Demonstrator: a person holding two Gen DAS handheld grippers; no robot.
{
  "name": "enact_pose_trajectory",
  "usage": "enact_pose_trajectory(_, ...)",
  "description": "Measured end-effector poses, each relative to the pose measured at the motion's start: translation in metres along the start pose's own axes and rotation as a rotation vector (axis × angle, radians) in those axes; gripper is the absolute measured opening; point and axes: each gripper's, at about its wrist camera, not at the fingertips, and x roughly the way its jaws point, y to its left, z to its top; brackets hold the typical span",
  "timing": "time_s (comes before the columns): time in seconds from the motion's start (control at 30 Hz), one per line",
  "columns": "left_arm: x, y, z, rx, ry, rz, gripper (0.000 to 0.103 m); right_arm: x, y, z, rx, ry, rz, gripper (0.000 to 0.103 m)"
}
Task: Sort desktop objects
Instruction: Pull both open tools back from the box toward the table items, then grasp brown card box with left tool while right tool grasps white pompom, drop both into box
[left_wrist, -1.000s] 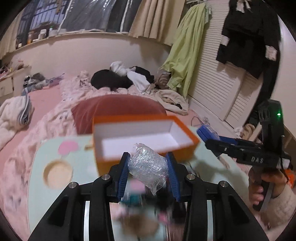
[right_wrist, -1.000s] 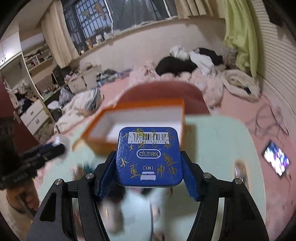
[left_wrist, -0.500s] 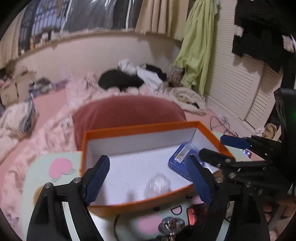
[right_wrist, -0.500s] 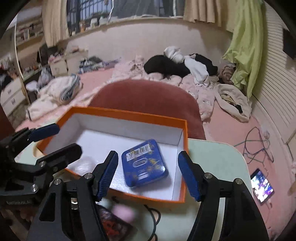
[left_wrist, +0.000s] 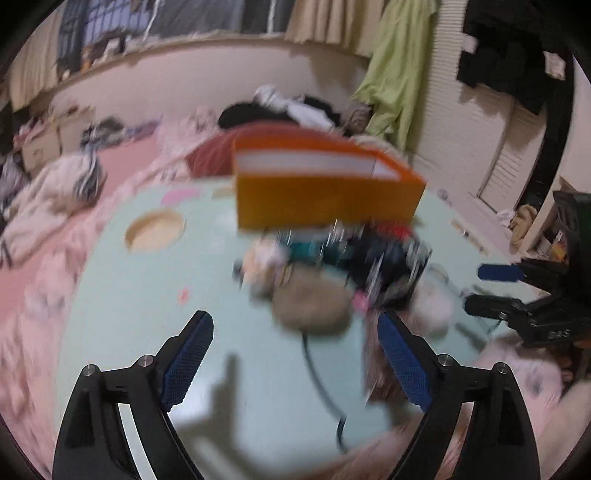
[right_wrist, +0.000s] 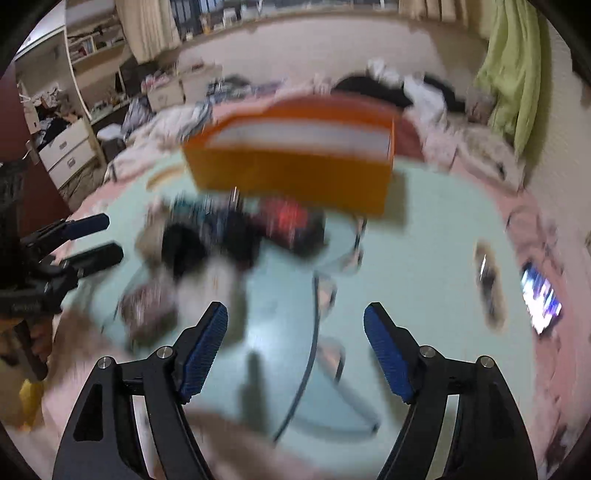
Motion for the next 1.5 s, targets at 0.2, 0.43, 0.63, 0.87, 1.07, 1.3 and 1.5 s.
enact_pose_trajectory(0.2, 0.016, -0.019, -0.029, 0.094, -0.035, 0.105, 0.103, 0.011, 0.006, -0.022, -0.039, 0.005, -0.094, 0.103)
enact_pose_trajectory(0.43, 0.015, -0.016, -0.032, 0.083, -0.046, 0.099, 0.103, 0.012, 0.001, -0.02, -0.027, -0.008, -0.105, 0.103)
enact_pose_trajectory(0.63, 0.002, -0.009, -0.034, 0.047, -0.094, 0.065, 0.095, 0.011, 0.001, -0.021, -0.023, -0.016, -0.099, 0.103)
enact_pose_trajectory(0.87, -0.012, -0.032, -0.004, 0.054, -0.071, -0.139, 0.068, 0.011, -0.003, -0.021, -0.007, -0.042, -0.094, 0.103)
enact_pose_trajectory(1.07, 0.023, -0.08, 0.012, 0.102, 0.083, -0.182, 0.062, 0.011, -0.002, -0.021, -0.008, -0.041, -0.095, 0.103)
enact_pose_trajectory(1.3, 0.028, -0.077, -0.007, 0.151, 0.093, -0.068, 0.04, 0.01, 0.0, -0.022, -0.009, -0.046, -0.091, 0.103)
enact_pose_trajectory(1.5, -0.001, -0.043, -0.025, 0.023, -0.032, -0.197, 0.039, 0.008, -0.004, -0.018, 0.04, -0.053, -0.055, 0.103)
